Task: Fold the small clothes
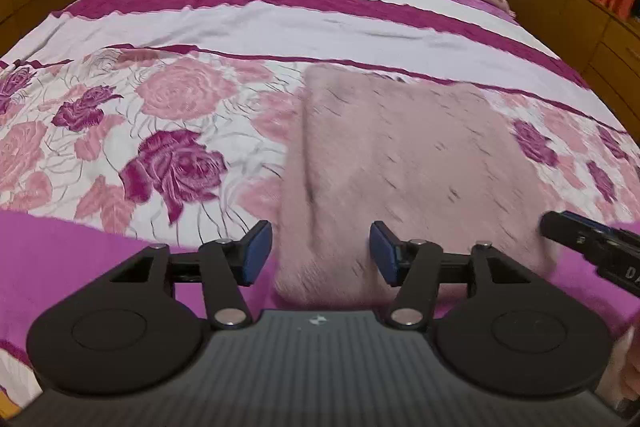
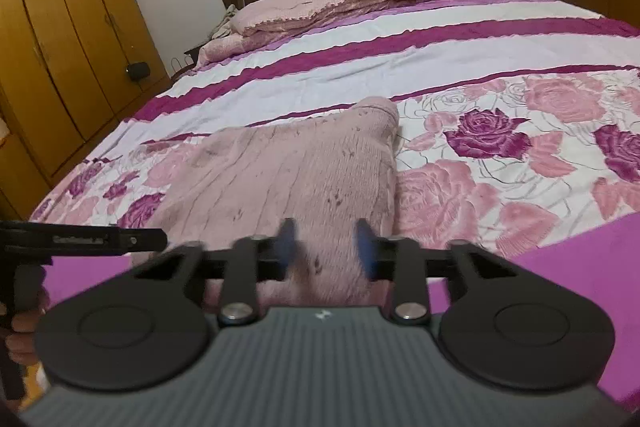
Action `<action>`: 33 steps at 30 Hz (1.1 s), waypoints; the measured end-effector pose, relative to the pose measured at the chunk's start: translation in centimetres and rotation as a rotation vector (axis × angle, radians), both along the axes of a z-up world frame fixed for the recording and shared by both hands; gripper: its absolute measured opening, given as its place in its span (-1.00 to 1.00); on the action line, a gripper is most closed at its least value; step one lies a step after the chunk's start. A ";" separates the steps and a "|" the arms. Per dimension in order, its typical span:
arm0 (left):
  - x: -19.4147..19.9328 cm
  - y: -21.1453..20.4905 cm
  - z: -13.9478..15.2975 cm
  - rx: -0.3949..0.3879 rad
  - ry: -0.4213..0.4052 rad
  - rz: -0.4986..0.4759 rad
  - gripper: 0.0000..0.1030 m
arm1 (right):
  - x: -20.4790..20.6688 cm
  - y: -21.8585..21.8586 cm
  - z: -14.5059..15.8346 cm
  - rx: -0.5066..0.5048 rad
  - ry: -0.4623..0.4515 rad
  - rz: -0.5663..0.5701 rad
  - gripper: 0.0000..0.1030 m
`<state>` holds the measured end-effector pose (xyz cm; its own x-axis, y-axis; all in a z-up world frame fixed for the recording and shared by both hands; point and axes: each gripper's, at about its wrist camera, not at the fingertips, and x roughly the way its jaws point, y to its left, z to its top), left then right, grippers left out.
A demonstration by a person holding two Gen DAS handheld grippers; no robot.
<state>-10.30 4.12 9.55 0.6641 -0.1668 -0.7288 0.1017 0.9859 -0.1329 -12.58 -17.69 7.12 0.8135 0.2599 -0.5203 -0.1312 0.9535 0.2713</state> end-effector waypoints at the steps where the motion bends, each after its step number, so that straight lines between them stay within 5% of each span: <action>1: -0.6 -0.2 0.1 0.004 -0.001 -0.005 0.32 | -0.5 0.1 0.0 -0.009 -0.010 0.001 0.19; 4: -2.6 -1.1 0.2 0.031 -0.028 -0.004 0.59 | -1.8 0.7 -0.4 -0.062 -0.021 0.011 0.34; 6: -3.5 -1.6 -0.2 0.051 -0.046 0.010 0.74 | -2.3 0.9 -1.1 -0.085 -0.009 0.005 0.60; 14: -3.5 -3.2 -4.3 0.078 0.066 0.032 0.76 | -1.7 0.6 -4.4 -0.096 0.137 -0.054 0.59; 25: -3.5 -4.0 -6.1 0.142 0.057 0.034 0.81 | -1.4 1.7 -5.5 -0.180 0.164 -0.050 0.60; 33: -3.4 -4.3 -6.4 0.165 0.051 0.040 0.83 | -1.7 1.3 -5.6 -0.149 0.147 -0.050 0.60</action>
<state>-13.72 -0.15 3.19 0.6294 -0.0165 -0.7769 0.0593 0.9979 0.0268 -14.32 -16.39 1.52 0.7357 0.1327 -0.6642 -0.0522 0.9888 0.1396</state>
